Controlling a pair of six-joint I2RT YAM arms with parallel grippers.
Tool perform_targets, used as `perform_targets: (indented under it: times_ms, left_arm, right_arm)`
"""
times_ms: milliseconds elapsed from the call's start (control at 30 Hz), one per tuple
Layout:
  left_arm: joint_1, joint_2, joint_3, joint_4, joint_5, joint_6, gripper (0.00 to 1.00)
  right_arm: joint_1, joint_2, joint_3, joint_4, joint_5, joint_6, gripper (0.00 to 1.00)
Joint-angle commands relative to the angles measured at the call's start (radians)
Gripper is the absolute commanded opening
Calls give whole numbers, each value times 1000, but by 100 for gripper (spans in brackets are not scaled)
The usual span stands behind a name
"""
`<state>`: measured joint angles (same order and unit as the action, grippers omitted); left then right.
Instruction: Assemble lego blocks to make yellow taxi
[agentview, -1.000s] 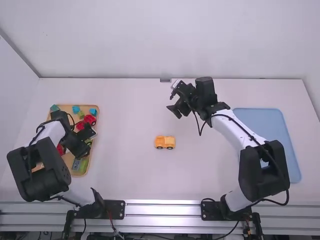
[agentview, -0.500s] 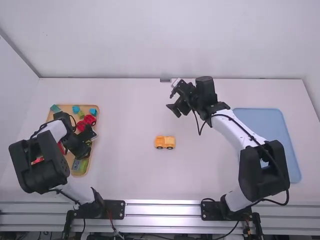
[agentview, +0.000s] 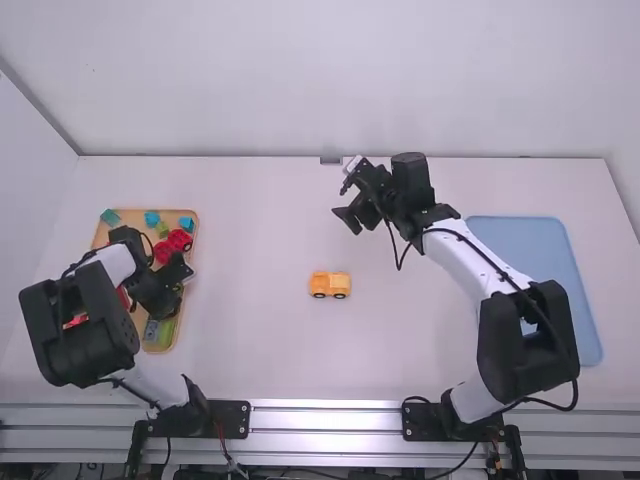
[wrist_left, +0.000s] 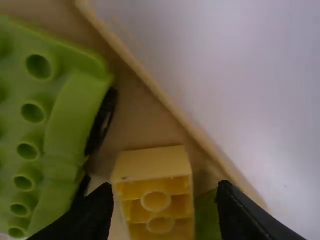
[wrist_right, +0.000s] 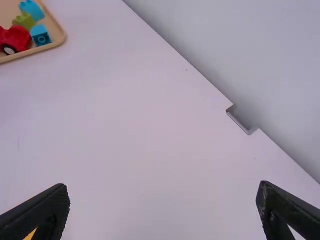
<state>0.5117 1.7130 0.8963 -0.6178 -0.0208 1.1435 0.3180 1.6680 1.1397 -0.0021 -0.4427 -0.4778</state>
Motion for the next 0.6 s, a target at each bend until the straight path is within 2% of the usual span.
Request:
perform_targets:
  times_ms: [0,133,333,567]
  left_arm:
    - [6,8,-13,2,-14,-26,54]
    - [6,8,-14,-11,17,-2,55]
    - [6,8,-15,-9,-48,-58,53]
    - [6,8,-20,-24,-44,-55,51]
  right_arm:
    - [-2,-8,27,2,-27,6,98]
    - [-2,-8,27,-1,-38,6,98]
    - [-3,-8,27,6,-39,7,98]
    - [-3,-8,27,24,-62,11,98]
